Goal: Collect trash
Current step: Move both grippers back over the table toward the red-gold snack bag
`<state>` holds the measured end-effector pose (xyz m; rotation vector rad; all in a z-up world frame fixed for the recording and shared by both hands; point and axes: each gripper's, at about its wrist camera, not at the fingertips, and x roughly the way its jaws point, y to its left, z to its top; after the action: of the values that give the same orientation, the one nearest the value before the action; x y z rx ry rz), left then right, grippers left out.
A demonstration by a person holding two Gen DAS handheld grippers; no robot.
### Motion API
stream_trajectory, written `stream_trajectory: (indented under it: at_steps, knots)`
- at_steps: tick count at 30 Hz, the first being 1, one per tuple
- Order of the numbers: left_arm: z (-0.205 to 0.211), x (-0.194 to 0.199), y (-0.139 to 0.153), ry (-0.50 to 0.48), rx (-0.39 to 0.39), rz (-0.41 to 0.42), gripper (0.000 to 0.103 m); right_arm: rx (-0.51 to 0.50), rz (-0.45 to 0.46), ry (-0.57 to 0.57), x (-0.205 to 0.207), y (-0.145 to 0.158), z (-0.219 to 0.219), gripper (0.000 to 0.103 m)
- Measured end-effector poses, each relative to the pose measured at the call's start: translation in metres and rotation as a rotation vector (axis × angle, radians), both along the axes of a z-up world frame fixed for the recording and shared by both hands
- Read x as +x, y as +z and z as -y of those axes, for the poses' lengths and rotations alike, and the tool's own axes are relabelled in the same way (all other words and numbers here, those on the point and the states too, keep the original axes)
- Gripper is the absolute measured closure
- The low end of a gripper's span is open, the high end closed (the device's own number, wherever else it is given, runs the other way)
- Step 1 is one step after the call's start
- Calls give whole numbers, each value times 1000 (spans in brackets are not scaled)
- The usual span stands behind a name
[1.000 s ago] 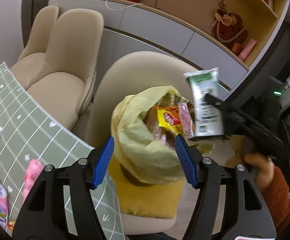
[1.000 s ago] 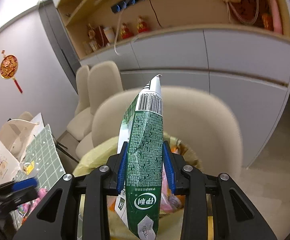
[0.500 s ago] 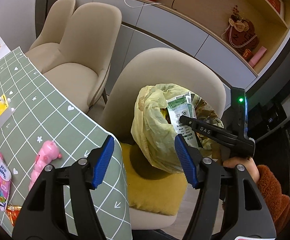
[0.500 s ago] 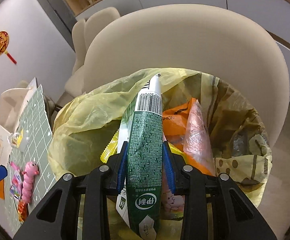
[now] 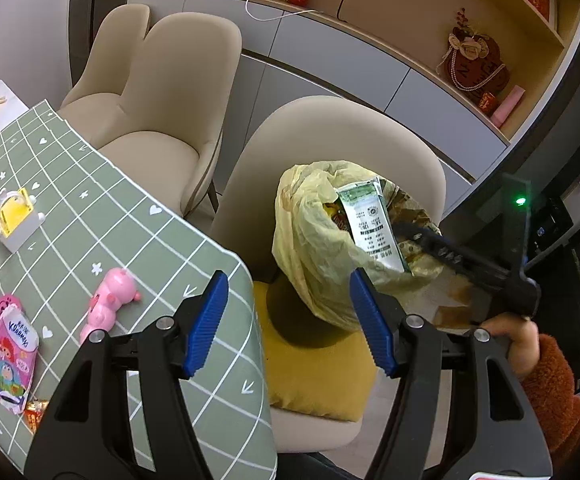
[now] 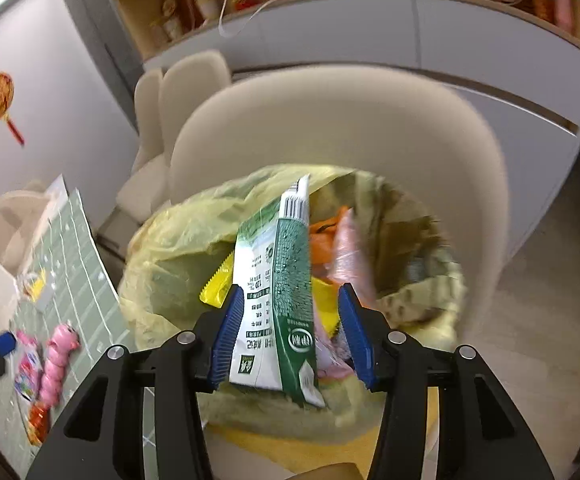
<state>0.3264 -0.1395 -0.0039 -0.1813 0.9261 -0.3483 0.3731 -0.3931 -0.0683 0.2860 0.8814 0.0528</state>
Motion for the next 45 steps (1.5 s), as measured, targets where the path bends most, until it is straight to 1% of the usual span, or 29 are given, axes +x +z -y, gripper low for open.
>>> stream_trajectory:
  at_steps: [3, 7, 12, 15, 16, 17, 19, 21, 27, 32, 34, 36, 38, 42, 45]
  knots:
    - [-11, -12, 1, 1, 10, 14, 43, 18, 34, -28, -19, 12, 5, 56]
    - [-37, -31, -1, 26, 24, 29, 43, 45, 79, -37, -45, 25, -1, 56]
    - [-85, -57, -8, 89, 38, 32, 43, 43, 108, -3, -80, 35, -33, 56]
    - [-110, -70, -14, 110, 44, 33, 43, 45, 115, 21, -99, 34, -61, 50]
    - [-122, -77, -16, 113, 52, 37, 43, 48, 113, 30, -105, 33, -70, 50]
    - [-129, -80, -18, 111, 57, 38, 43, 51, 104, 42, -110, 31, -79, 50]
    - [-149, -88, -24, 100, 67, 36, 43, 48, 59, 78, -121, 26, -103, 50]
    - [-167, -94, -30, 94, 83, 31, 43, 19, 29, 101, -133, 22, -129, 50]
    - [-233, -104, -45, 92, 106, 23, 43, -43, 17, 131, -173, 13, -189, 50]
    - [-283, -112, -42, 103, 105, 38, 43, -13, -35, 145, -193, 0, -232, 50]
    - [-299, -110, -41, 117, 96, 32, 43, -18, -38, 162, -199, -1, -249, 50]
    - [-313, -108, -42, 128, 91, 27, 43, -48, -44, 179, -205, -3, -268, 50]
    - [-323, -104, -43, 131, 83, 22, 43, -57, -70, 202, -205, -9, -281, 50]
    - [-331, -101, -45, 121, 83, 28, 43, -72, -96, 205, -203, -17, -312, 50]
    - [-335, -103, -47, 105, 95, 36, 43, -109, -112, 243, -194, -20, -338, 50]
